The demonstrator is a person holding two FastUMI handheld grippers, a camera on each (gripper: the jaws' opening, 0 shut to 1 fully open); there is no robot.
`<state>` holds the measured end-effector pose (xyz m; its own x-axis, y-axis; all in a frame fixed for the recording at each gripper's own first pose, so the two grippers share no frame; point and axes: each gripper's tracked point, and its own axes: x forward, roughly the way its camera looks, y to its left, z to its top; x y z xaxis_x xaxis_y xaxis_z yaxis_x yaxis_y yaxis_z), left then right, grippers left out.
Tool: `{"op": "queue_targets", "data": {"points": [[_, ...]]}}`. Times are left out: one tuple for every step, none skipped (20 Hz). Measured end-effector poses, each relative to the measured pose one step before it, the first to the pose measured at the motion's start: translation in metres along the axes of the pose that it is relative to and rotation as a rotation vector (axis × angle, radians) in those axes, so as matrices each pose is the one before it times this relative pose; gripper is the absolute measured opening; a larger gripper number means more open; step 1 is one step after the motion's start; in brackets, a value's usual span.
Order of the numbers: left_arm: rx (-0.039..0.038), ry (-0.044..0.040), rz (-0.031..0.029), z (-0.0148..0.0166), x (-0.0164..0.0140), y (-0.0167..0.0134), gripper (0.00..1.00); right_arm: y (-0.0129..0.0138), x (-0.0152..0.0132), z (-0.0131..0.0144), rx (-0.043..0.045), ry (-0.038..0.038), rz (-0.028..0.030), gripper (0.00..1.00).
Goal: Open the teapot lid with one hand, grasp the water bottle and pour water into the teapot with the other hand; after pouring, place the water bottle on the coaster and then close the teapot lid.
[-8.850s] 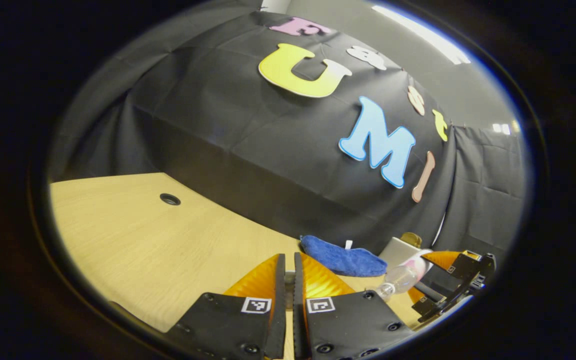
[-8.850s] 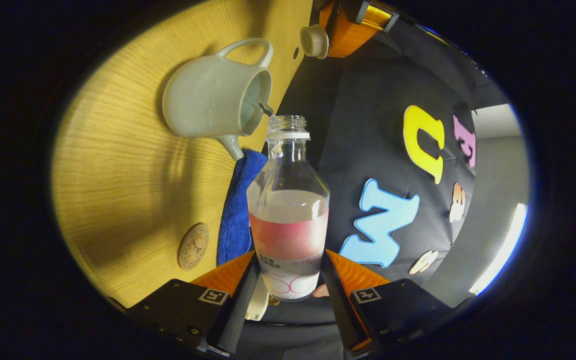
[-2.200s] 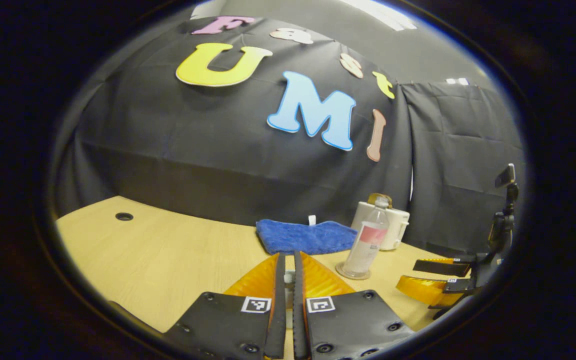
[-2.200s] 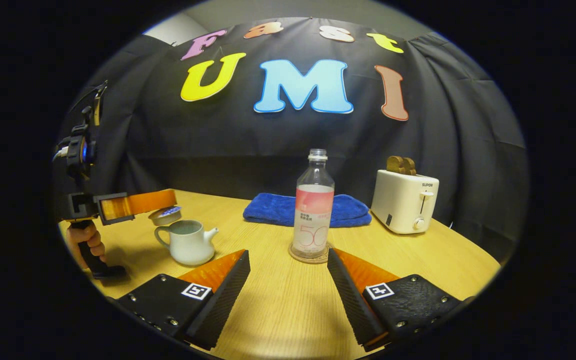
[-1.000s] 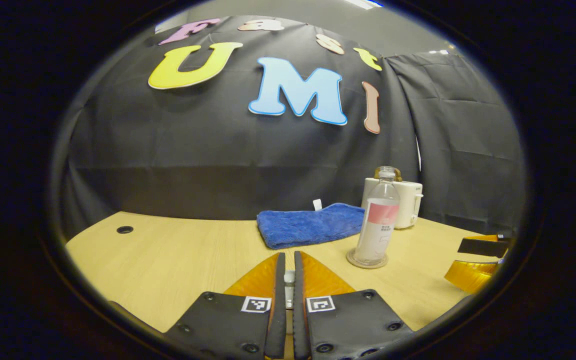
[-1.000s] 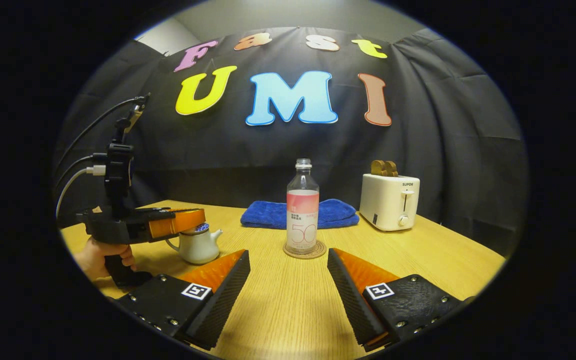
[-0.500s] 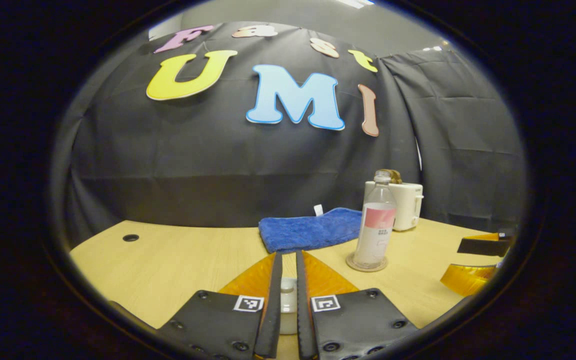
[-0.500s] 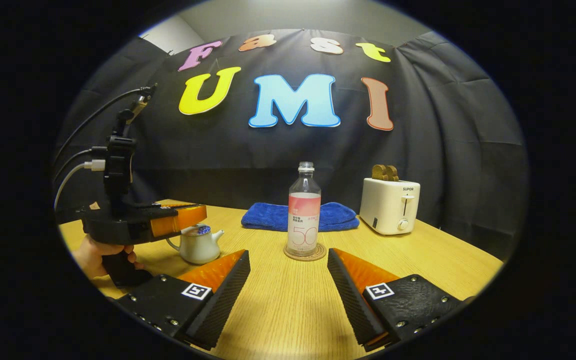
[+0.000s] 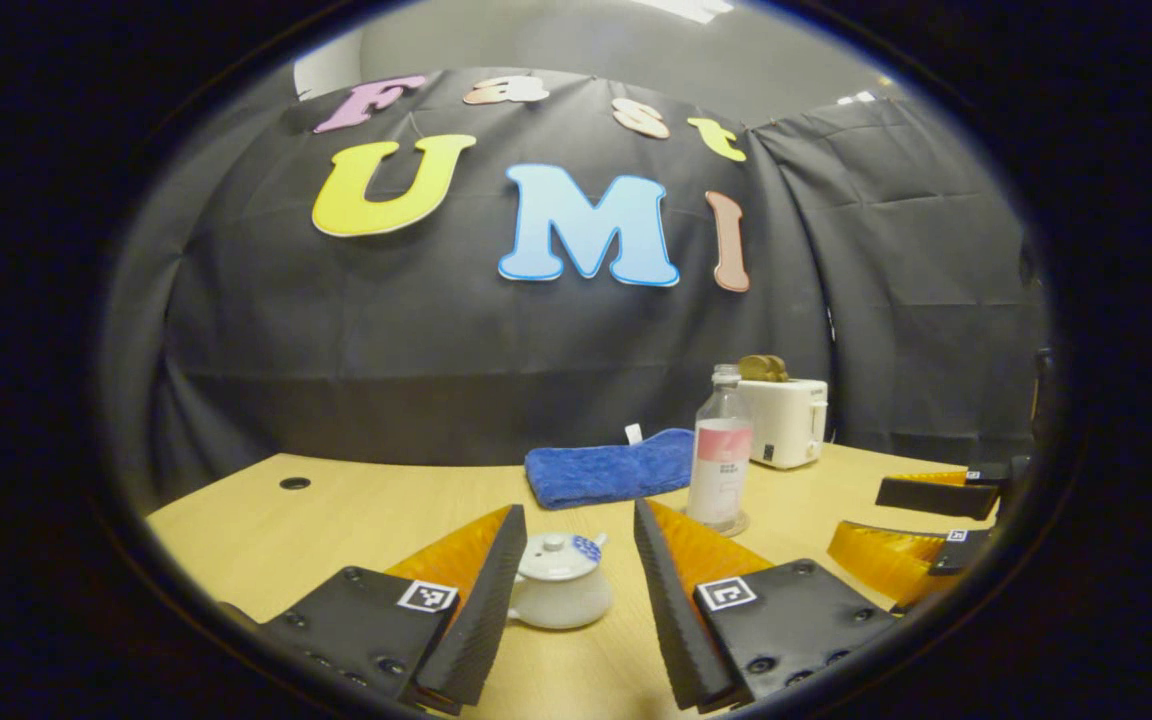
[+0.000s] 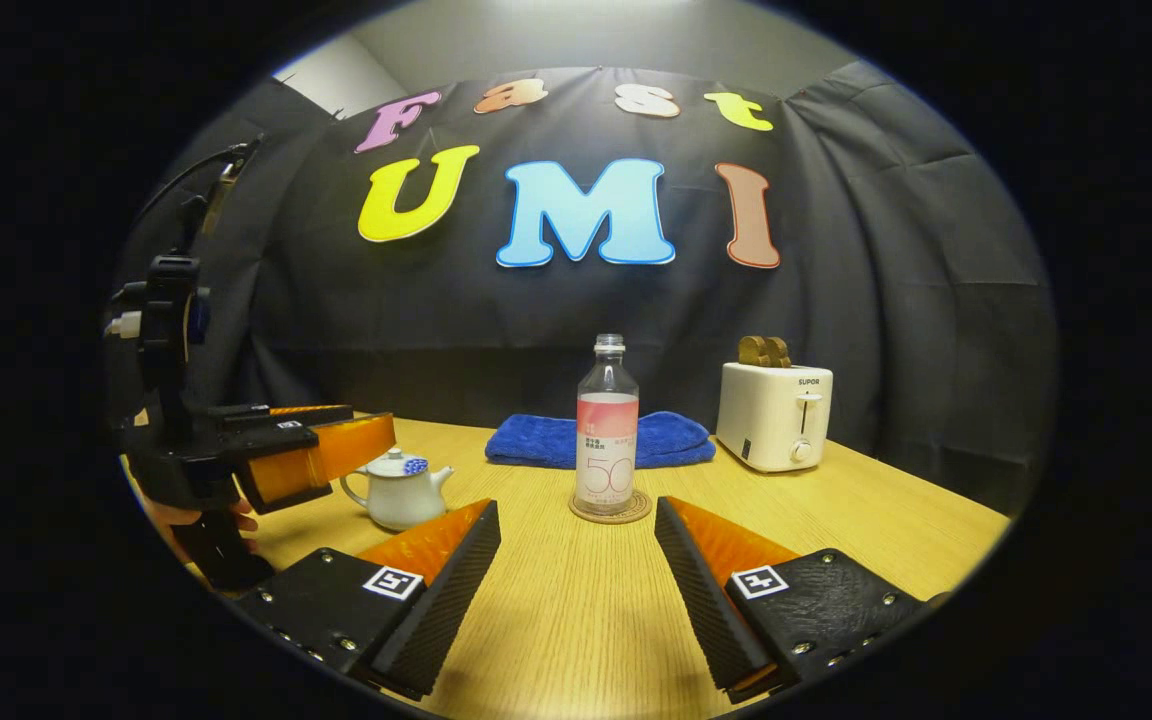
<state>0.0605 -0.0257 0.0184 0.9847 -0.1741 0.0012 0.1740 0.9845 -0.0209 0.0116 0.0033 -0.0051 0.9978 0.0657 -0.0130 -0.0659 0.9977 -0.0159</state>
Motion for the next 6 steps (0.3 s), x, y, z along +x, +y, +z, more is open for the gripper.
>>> {"op": "queue_targets", "data": {"points": [[0.01128, -0.00119, 0.00414, -0.00295, -0.00866, -0.00189, 0.77, 0.00214, -0.00525, 0.00167, 0.00247, -0.00578, 0.00472, 0.96], [0.01183, 0.00253, 0.00791, -0.00468, -0.00994, -0.00110, 0.81, 0.00011, -0.00480, -0.00075, 0.00181, -0.00215, 0.00226, 0.96], [0.00641, 0.00625, 0.00451, -0.00506, -0.00816, -0.00119, 0.81, 0.00005, -0.00409, -0.00019, 0.00370, -0.00037, 0.00247, 0.96], [0.00314, 0.00836, 0.00711, -0.00641, -0.00769, -0.00136, 0.81, -0.00007, -0.00370, -0.00079, 0.00130, 0.00283, 0.00269, 0.96], [0.00389, 0.00394, 0.01303, 0.00027, -0.00963, -0.00069, 0.82, -0.00031, -0.00434, 0.00005, -0.00040, 0.00041, -0.00153, 0.96], [0.00184, -0.02122, 0.00939, 0.00318, -0.00678, 0.00017, 0.84, -0.00118, -0.00400, 0.00021, 0.00141, -0.00512, -0.00281, 0.96]]}}
